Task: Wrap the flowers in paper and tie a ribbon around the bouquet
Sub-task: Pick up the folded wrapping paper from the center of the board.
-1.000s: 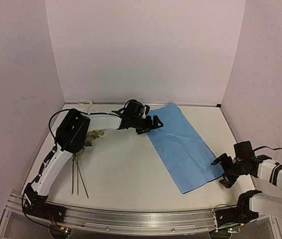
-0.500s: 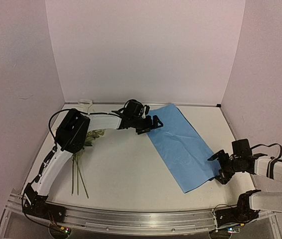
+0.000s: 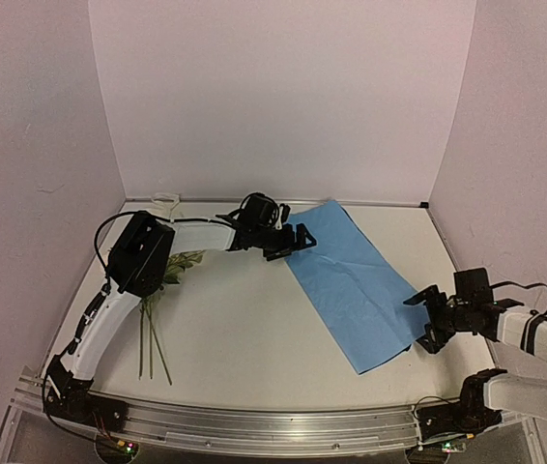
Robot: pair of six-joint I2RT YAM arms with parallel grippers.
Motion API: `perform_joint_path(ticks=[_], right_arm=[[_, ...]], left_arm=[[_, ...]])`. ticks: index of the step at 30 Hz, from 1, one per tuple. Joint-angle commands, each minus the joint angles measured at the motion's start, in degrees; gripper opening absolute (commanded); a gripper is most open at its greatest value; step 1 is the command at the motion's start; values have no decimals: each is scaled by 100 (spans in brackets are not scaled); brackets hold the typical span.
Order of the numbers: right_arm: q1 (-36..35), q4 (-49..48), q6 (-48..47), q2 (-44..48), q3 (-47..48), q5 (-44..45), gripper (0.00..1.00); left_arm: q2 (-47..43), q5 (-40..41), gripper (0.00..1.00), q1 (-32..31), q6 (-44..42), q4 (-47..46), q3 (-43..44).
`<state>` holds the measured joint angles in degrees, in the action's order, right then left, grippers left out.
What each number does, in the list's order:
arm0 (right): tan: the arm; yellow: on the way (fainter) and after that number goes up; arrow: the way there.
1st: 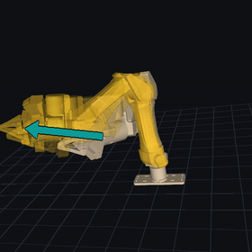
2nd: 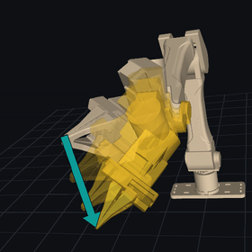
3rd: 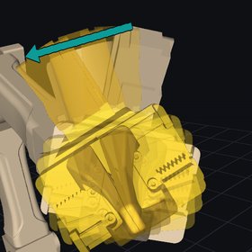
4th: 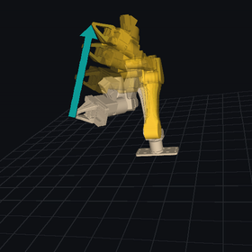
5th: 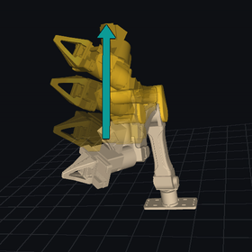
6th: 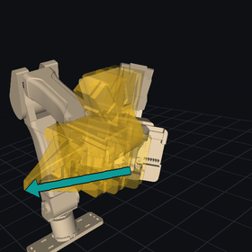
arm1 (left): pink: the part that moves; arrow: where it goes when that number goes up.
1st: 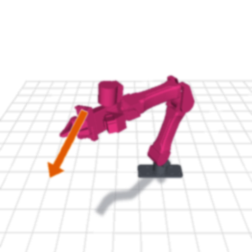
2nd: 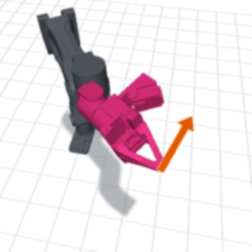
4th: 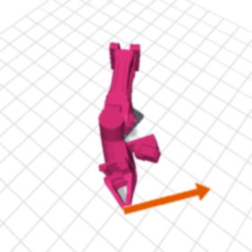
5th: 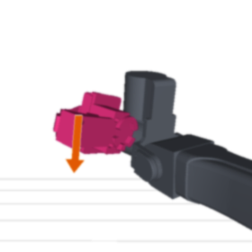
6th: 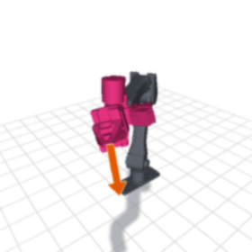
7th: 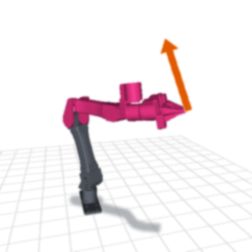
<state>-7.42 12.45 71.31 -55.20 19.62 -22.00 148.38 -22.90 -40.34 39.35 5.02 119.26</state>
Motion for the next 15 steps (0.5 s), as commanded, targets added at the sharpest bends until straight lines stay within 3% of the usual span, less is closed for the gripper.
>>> perform_joint_path(ticks=[1,5,8,15], right_arm=[[14,-55,46,6,168,42,97],[14,-53,-71,-105,234,85,92],[13,36,-183,-96,322,122,82],[7,657,-598,87,615,232,32]], left_arm=[[259,-5,100,62,86,439,-59],[250,-25,100,61,100,422,-73],[238,-39,100,61,106,402,-103],[178,-56,100,61,116,308,-247]])
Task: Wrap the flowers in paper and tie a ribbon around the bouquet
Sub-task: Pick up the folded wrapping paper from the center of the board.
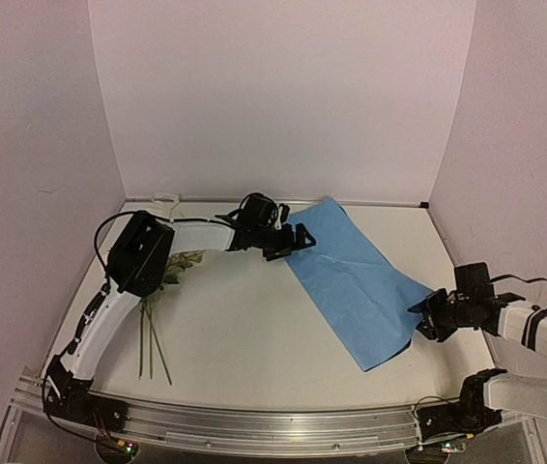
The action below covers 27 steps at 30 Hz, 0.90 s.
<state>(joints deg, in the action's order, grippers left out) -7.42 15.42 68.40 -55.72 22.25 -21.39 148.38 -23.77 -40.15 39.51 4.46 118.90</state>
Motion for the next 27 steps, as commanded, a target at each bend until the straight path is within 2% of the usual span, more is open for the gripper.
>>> perform_joint_path(ticks=[1,6,11,14,22,27], right_arm=[[4,436,-365,142,391,175,24],[-18,761,-702,96,567,193,0],[-325,1424,-1456,238,1044,583,0],[-808,1957,-2189,213,1553,1150,0],[-2574,2531,-3965,-660,2919,2698,0],[-3758,2585,-5057,-1261,3764,3587,0]], left_arm=[[176,29,100,41,107,354,-212],[170,-30,100,39,138,319,-211],[24,-261,100,49,257,255,-273],[-254,-513,100,98,523,17,-419],[-1600,-1108,100,386,1580,-974,-1588],[-2519,-1241,100,589,2014,-1185,-2558]])
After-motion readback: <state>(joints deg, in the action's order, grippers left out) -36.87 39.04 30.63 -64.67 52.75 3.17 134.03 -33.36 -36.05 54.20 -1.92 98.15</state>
